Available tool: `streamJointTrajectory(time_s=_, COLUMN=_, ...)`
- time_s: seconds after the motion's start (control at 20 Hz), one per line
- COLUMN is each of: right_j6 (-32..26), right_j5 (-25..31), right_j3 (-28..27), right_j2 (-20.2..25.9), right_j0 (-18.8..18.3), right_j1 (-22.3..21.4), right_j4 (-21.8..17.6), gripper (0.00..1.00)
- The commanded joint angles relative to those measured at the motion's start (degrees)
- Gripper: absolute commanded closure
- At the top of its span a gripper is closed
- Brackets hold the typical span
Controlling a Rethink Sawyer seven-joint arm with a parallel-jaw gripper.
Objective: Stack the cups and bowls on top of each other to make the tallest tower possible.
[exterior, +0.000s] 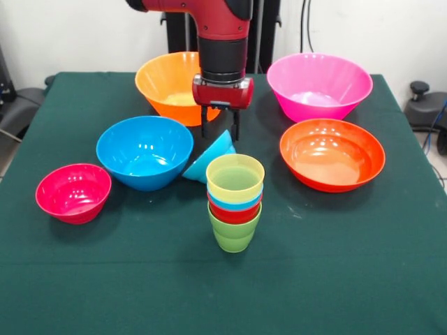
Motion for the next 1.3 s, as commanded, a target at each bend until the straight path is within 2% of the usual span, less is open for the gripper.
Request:
streamJointTrajectory(time_s=0.05, right_j6=4.00, right_j5=-4.56, right_j3=-4.05, right_j2=4.91, right_j0=-1.64, right_j1=3.99, right_j4=-4.14, gripper=0.00)
streamJointTrajectory(time_s=0.25, right_j6=4.39, right_j5=-4.13, right_j3=-3.24, right_j2=7.75, right_j0=-2.81, right_j1=2.66, right_j4=-3.88, gripper=0.00)
streamJointTrajectory(time_s=0.6, right_j6=4.05, right_j5=-1.80, right_j3=-2.25, right_j2=9.26, right_j0=-2.92, right_j1=0.04, right_j4=-3.07, gripper=0.00)
streamJointTrajectory(time_s=1.3, right_j6=2.64, right_j5=6.17, right_j3=-2.82, right_j2=9.96, right_j0=-1.86, right_j1=-5.35, right_j4=-0.15, gripper=0.00)
